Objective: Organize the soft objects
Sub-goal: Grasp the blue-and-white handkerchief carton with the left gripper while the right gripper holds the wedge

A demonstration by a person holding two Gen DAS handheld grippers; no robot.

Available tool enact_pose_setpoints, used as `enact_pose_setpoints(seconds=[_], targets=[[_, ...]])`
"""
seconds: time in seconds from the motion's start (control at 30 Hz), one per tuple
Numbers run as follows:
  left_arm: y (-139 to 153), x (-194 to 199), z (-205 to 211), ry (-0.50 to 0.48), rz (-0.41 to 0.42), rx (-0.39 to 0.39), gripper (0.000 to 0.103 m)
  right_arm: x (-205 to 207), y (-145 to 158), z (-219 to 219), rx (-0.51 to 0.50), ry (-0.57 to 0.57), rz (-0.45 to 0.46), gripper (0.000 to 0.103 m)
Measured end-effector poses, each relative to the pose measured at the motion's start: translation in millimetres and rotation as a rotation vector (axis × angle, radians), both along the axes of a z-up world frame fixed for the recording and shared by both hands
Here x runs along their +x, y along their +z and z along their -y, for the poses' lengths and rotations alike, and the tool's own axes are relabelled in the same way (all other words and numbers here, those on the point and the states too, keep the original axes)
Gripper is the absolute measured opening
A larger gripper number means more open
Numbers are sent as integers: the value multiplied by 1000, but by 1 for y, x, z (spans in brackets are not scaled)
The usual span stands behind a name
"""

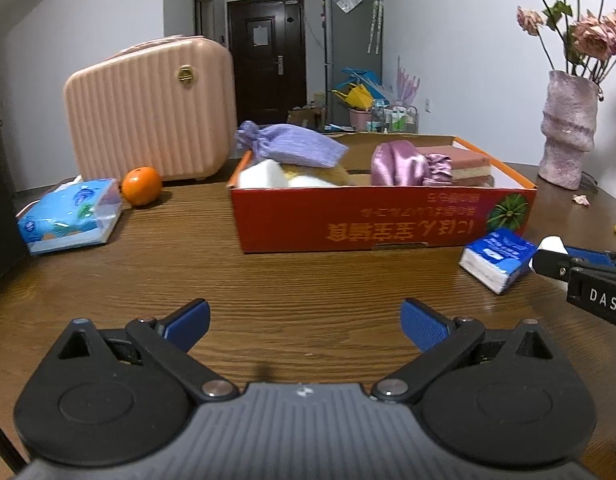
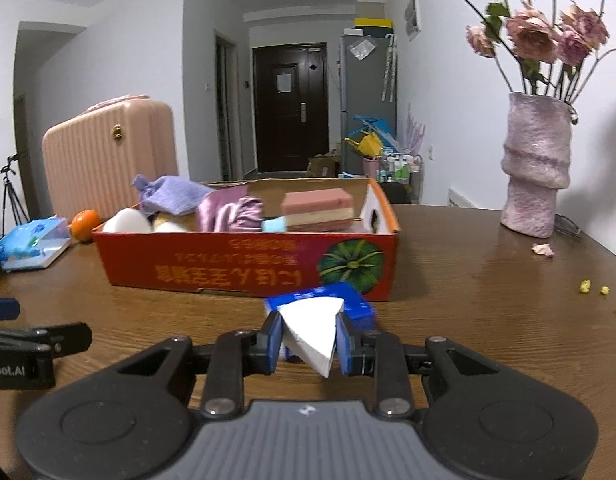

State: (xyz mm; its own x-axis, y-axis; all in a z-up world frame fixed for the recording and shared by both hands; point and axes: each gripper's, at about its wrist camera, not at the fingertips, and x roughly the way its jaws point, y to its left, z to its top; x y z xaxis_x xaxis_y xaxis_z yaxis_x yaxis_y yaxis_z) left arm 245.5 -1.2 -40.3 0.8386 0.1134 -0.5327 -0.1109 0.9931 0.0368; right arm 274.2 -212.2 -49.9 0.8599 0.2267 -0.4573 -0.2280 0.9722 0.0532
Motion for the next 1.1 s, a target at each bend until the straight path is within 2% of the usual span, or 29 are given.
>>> enact_pose_setpoints(seconds=[0.5, 1.1], targets=[[-10, 35, 79, -125, -38, 29, 103, 14, 1, 55, 5, -72, 15, 28], [-16, 77, 131, -164, -54, 19, 103, 30, -2, 100, -45, -129, 29, 29]])
